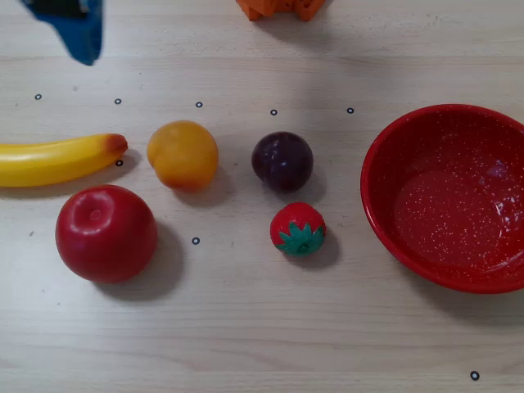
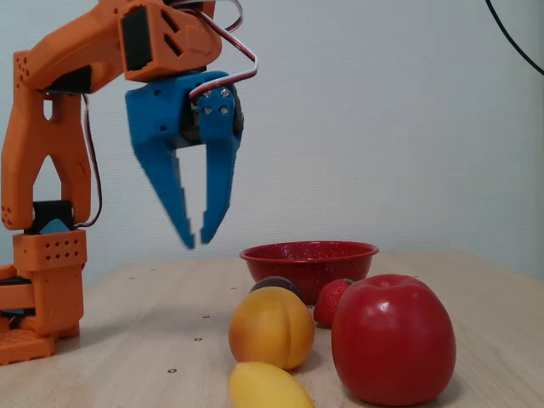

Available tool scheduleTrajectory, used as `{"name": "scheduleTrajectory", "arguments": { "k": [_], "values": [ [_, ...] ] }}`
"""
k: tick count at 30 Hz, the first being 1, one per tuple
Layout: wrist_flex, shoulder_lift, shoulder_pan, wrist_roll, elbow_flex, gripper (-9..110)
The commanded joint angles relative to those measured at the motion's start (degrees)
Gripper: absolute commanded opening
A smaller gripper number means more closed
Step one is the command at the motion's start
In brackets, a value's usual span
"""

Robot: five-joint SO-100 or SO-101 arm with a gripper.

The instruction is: Put the banana in the red bowl.

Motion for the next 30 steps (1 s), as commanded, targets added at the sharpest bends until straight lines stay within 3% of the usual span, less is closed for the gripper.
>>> {"name": "scheduleTrajectory", "arguments": {
  "k": [1, 8, 12, 23, 30],
  "values": [
    [1.23, 0.7, -2.02, 3.34, -8.44, 0],
    [1.41, -9.84, -5.98, 13.18, -20.3, 0],
    [1.67, -14.24, -8.35, 19.86, -25.84, 11],
    [1.76, -22.59, -12.74, 17.05, -32.34, 43],
    [2.11, -28.3, -12.92, 13.62, -36.12, 54]
  ]
}}
